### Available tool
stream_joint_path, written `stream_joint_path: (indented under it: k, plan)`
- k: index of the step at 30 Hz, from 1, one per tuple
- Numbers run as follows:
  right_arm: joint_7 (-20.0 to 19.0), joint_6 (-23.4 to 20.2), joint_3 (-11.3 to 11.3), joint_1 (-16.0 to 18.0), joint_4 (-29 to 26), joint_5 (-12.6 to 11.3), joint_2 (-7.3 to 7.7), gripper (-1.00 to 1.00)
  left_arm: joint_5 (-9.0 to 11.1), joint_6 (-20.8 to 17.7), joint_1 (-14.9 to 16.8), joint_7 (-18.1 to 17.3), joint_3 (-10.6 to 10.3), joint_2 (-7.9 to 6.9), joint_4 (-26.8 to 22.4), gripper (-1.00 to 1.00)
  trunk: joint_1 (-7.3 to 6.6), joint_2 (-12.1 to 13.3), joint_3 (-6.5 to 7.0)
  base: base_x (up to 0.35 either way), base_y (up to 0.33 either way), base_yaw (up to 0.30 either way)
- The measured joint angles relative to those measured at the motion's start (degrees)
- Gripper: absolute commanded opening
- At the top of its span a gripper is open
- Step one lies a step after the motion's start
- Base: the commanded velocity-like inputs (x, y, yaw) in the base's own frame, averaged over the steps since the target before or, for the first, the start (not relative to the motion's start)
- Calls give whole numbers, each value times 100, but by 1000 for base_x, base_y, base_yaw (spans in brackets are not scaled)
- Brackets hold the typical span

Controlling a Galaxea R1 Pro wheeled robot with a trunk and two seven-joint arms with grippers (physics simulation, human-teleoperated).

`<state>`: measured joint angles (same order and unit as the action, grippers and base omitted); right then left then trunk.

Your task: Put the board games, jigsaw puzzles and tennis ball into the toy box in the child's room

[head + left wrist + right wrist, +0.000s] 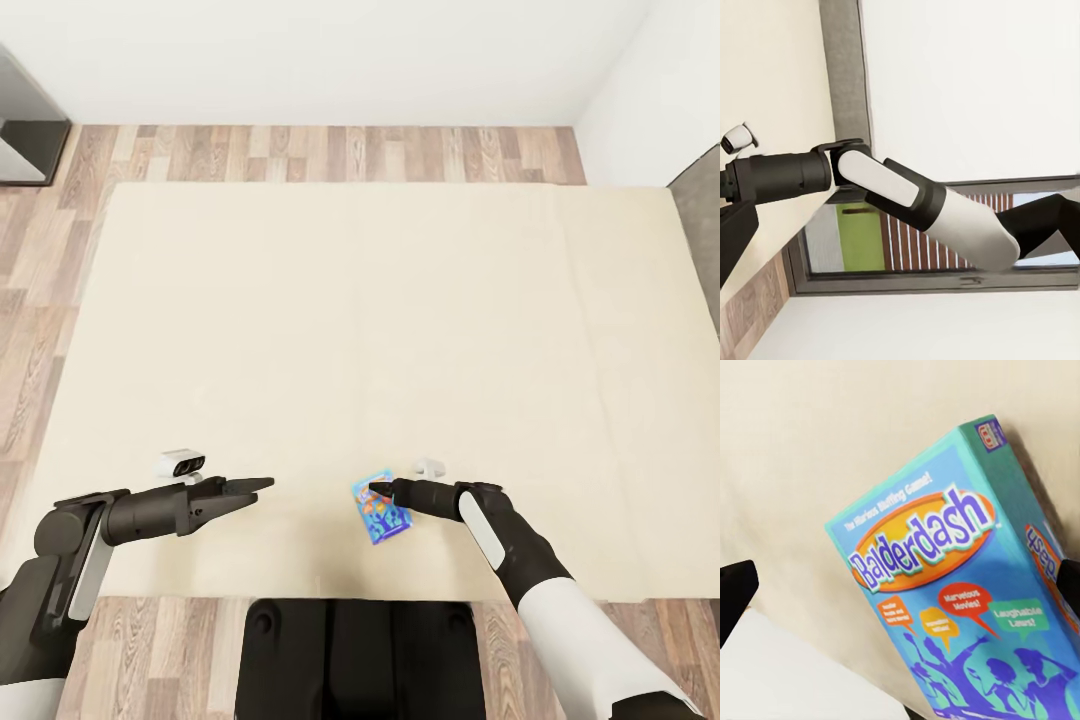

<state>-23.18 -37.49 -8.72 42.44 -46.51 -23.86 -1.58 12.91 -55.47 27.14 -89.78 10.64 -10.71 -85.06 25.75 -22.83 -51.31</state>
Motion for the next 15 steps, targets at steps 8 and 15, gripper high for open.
stream_joint_path:
  k: [8, 15]
  plan:
    - [0, 2, 0, -1, -1, -2, 0, 100, 0, 0, 1, 0, 0, 0, 0, 100, 0, 0, -24, 0, 0, 85]
    - [0, 5, 0, -1, -2, -1, 0, 100, -2, 0, 1, 0, -1, 0, 0, 100, 0, 0, -27, 0, 0, 10]
